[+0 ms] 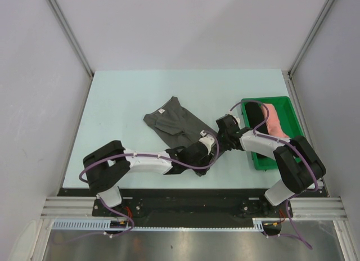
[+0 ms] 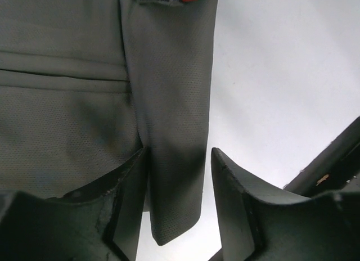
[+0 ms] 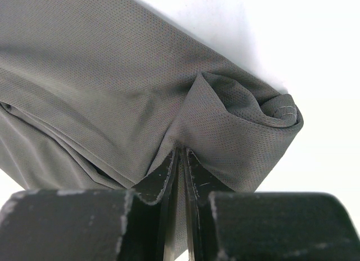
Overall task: Roll the t-shirts
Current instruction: Roll the T-shirt to the center of the board.
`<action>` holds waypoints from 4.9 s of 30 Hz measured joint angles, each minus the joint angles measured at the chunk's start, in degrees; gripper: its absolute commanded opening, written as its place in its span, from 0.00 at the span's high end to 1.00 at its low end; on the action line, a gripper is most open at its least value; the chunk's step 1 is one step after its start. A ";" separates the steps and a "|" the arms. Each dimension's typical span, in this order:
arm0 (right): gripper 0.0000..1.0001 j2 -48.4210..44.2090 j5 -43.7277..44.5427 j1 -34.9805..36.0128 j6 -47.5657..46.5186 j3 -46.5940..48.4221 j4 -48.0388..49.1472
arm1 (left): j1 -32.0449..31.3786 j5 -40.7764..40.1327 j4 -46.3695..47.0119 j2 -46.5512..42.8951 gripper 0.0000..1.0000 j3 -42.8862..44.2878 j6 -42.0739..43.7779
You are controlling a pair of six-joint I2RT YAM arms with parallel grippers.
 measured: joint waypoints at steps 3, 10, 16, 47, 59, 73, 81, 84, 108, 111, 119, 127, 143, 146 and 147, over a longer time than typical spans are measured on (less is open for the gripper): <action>0.87 -0.02 -0.02 -0.02 0.00 0.00 0.00 | 0.00 -0.02 0.59 0.92 0.56 -0.42 -0.57; 0.87 -0.11 0.00 -0.02 -0.02 0.09 -0.22 | 0.00 -0.26 1.88 1.05 0.48 -1.60 -1.31; 0.88 -0.09 0.00 -0.02 0.00 0.09 -0.24 | 0.00 -1.27 0.81 -1.73 0.45 -1.66 -1.27; 0.87 0.13 -0.02 -0.07 0.00 0.42 -0.66 | -0.11 1.77 2.34 -0.17 0.51 -0.09 -0.83; 0.71 0.13 -0.37 -0.09 -0.02 0.48 -0.50 | -0.11 -0.68 2.58 -0.02 0.60 -1.14 -1.51; 0.49 -6.78 1.99 -1.40 -1.36 0.61 -3.13 | -0.11 -1.27 3.37 0.96 0.73 -1.92 -3.67; 0.50 -10.99 4.72 -1.81 -1.49 -0.09 -6.69 | -0.11 -1.29 3.76 0.96 0.74 -2.16 -4.44; 0.50 -11.93 4.72 -2.03 -1.44 -1.42 -7.23 | -0.11 -1.29 3.80 0.96 0.74 -2.21 -4.52; 1.00 -4.00 6.03 -2.67 5.53 -3.61 -0.09 | -0.11 -1.05 5.18 0.81 0.68 -3.04 -4.28; 1.00 -4.70 6.19 -2.69 6.08 -3.61 -1.40 | -0.11 -0.83 5.29 0.26 0.63 -3.37 -3.69; 1.00 -6.82 6.56 -2.84 7.43 -3.52 -6.51 | -0.35 -0.35 3.37 -4.00 0.42 -3.72 -1.27; 1.00 -6.84 7.34 -2.78 7.91 0.35 -12.63 | -4.57 -4.31 -0.11 -6.08 0.36 0.76 5.09; 1.00 -4.48 7.72 -2.73 8.26 2.08 -16.87 | -9.70 -15.23 -1.40 7.32 0.32 8.52 12.24; 1.00 -4.24 7.72 -2.73 8.39 2.27 -17.16 | -10.10 -18.05 -2.54 8.87 0.33 9.60 12.63; 1.00 -4.17 7.72 -2.73 8.46 2.36 -17.29 | -10.23 -18.69 -2.80 9.27 0.34 10.01 12.66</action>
